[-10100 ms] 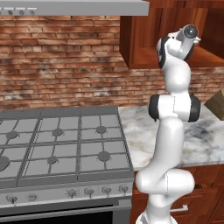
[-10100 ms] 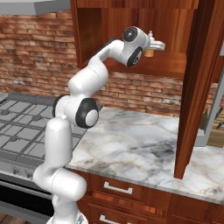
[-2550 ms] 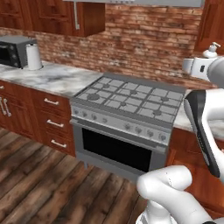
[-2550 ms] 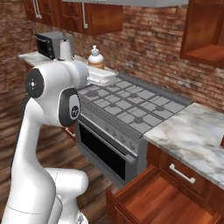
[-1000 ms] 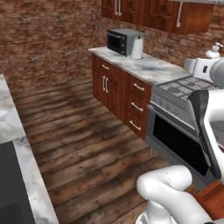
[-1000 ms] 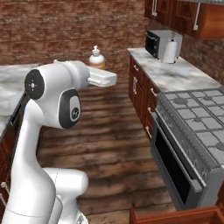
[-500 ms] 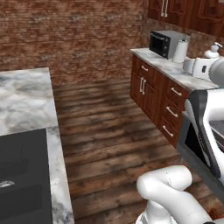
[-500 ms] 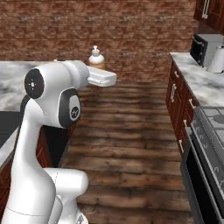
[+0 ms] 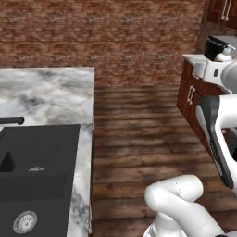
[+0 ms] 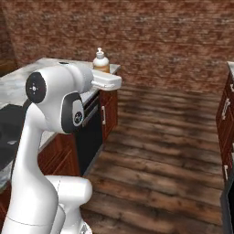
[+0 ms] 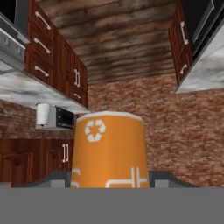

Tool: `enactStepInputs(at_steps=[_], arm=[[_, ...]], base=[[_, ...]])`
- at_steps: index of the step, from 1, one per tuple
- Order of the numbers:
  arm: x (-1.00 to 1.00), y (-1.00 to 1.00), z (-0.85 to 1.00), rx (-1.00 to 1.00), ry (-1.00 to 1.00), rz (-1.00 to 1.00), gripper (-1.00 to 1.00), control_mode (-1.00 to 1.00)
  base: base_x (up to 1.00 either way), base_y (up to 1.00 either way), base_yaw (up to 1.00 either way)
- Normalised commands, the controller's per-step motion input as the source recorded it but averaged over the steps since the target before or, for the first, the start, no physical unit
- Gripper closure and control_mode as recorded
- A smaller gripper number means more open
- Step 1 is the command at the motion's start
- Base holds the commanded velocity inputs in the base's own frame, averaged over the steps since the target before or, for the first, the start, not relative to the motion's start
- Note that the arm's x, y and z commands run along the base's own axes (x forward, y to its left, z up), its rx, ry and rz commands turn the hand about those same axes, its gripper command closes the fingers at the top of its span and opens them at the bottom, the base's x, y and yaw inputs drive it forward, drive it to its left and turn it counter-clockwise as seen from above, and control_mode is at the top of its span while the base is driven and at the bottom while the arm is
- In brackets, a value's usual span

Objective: Locate and retrieve the soap dispenser and soap dispenser from the cabinet. Place them next to the sink.

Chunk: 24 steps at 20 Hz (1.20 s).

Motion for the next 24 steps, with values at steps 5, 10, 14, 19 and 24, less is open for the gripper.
enactStepInputs(at_steps=[5,10,14,19,24], arm=[[0.00,0.00,0.00,0.00,0.00,0.00,1.00,1.00],[0.00,0.00,0.00,0.00,0.00,0.00,1.00,1.00],[0.00,0.00,0.00,0.00,0.00,0.00,1.00,1.00],[0.00,0.00,0.00,0.00,0.00,0.00,1.00,1.00],[0.00,0.00,0.00,0.00,0.00,0.00,1.00,1.00]], base=[[0.15,-0.25,0.41],[0.12,-0.20,0.43],[0.08,-0.18,0.45],[0.03,-0.15,0.46],[0.01,-0.12,0.47]])
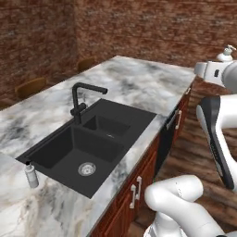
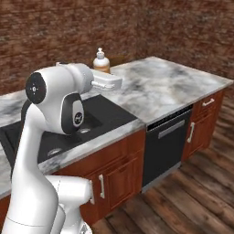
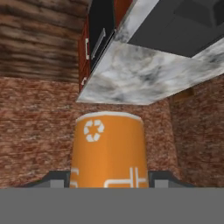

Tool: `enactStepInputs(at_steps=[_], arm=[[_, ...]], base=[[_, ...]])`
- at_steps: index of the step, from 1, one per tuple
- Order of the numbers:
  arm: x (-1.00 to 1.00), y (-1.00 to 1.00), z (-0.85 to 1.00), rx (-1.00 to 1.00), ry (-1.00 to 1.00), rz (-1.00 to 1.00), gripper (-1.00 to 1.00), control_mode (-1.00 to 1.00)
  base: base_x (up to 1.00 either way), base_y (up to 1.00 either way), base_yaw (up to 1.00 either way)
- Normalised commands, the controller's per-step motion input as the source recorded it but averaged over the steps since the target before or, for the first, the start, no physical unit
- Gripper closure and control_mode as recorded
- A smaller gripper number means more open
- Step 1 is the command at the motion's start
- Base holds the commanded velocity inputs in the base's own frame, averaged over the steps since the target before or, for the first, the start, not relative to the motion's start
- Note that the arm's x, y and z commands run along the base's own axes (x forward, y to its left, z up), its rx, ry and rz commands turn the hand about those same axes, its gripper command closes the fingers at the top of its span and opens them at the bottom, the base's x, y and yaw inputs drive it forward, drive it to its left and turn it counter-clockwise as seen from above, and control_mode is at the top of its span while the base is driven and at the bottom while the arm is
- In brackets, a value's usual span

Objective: Locate and retrieve the soap dispenser and soap dispenser from the cabinet. Place them next to the sink.

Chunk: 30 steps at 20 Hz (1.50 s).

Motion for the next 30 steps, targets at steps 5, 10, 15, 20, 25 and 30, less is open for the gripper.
enactStepInputs(at_steps=[5,10,15,20,25,30], arm=[[0.00,0.00,0.00,0.00,0.00,0.00,1.00,1.00],[0.00,0.00,0.00,0.00,0.00,0.00,1.00,1.00],[0.00,0.00,0.00,0.00,0.00,0.00,1.00,1.00],[0.00,0.00,0.00,0.00,0.00,0.00,1.00,1.00],[0.00,0.00,0.00,0.00,0.00,0.00,1.00,1.00],[0.00,0.00,0.00,0.00,0.00,0.00,1.00,1.00]], base=[[0.02,-0.12,0.47],[0.00,-0.16,0.45],[0.00,-0.06,0.47],[0.00,0.01,0.38],[0.00,0.11,0.01],[0.01,0.44,0.17]])
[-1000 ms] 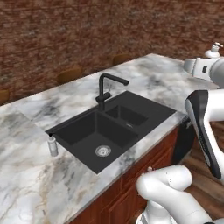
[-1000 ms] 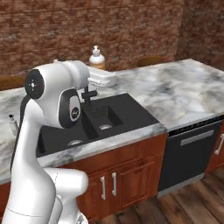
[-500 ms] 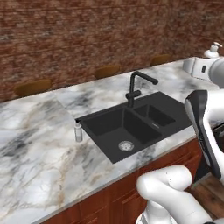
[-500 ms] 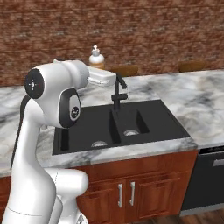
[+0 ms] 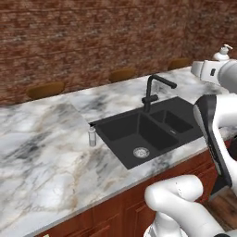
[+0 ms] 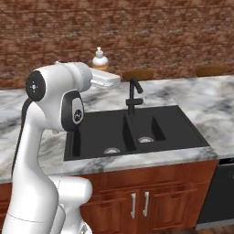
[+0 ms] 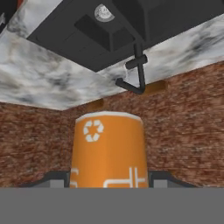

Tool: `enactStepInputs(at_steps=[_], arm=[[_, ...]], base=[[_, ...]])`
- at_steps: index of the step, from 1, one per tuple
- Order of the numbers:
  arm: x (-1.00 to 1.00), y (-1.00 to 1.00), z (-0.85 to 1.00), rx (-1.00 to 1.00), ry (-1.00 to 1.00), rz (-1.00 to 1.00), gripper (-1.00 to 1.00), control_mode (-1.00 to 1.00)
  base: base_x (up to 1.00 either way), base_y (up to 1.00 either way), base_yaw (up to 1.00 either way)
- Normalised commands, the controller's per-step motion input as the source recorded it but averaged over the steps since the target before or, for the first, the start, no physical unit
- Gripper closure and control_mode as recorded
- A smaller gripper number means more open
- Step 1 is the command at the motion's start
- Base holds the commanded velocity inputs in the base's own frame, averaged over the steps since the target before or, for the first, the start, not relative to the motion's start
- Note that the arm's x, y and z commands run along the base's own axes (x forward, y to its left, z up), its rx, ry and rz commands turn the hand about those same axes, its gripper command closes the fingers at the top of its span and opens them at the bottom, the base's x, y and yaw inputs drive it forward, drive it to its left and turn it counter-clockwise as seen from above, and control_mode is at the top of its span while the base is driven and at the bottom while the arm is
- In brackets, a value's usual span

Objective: Locate and retrieve the soap dispenser and soap dispenser from the cabinet. Place them next to the sink.

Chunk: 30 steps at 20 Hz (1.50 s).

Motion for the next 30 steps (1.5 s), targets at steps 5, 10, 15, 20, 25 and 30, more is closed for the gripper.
enactStepInputs(at_steps=[5,10,15,20,25,30], arm=[[0.00,0.00,0.00,0.00,0.00,0.00,1.00,1.00],[0.00,0.00,0.00,0.00,0.00,0.00,1.00,1.00],[0.00,0.00,0.00,0.00,0.00,0.00,1.00,1.00],[0.00,0.00,0.00,0.00,0.00,0.00,1.00,1.00],[0.00,0.00,0.00,0.00,0.00,0.00,1.00,1.00],[0.00,0.00,0.00,0.00,0.00,0.00,1.00,1.00]], base=[[0.11,0.15,0.48],[0.13,0.13,0.47],[0.25,0.00,0.32],[0.20,0.00,0.10],[0.43,0.00,0.10],[0.34,-0.01,0.10]])
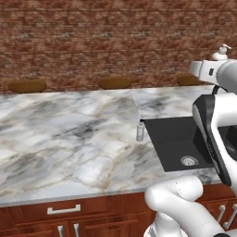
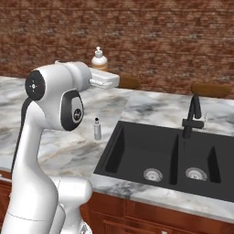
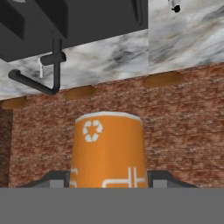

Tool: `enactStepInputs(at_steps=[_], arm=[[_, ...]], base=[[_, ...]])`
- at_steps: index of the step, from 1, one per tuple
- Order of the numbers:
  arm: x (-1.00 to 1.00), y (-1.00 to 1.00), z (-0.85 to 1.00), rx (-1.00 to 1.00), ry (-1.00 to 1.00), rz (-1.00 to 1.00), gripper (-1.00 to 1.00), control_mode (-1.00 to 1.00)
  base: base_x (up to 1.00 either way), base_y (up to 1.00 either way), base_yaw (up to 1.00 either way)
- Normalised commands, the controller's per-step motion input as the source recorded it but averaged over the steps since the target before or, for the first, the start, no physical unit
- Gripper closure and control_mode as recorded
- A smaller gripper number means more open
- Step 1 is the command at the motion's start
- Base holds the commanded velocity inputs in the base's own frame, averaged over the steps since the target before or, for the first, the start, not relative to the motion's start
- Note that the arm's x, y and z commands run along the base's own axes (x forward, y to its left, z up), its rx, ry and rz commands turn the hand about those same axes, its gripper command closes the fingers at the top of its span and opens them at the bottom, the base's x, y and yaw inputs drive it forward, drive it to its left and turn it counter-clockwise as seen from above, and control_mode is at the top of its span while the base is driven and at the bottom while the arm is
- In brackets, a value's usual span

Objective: Locate and retrieve the soap dispenser and soap dispenser from the cabinet. Place them next to the sink.

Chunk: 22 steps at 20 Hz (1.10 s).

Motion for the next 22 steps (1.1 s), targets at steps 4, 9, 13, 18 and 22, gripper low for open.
enactStepInputs(at_steps=[4,9,13,18,22], arm=[[0.00,0.00,0.00,0.00,0.00,0.00,1.00,1.00],[0.00,0.00,0.00,0.00,0.00,0.00,1.00,1.00],[0.02,-0.01,0.00,0.00,0.00,0.00,1.00,-1.00],[0.05,-0.03,0.00,0.00,0.01,0.03,1.00,-1.00],[0.09,0.00,-0.15,0.02,0.09,0.26,1.00,-1.00]], base=[[0.14,-0.03,0.07],[0.00,0.00,0.00],[0.00,0.00,0.00],[0.00,0.00,0.00],[0.00,0.00,0.00]])
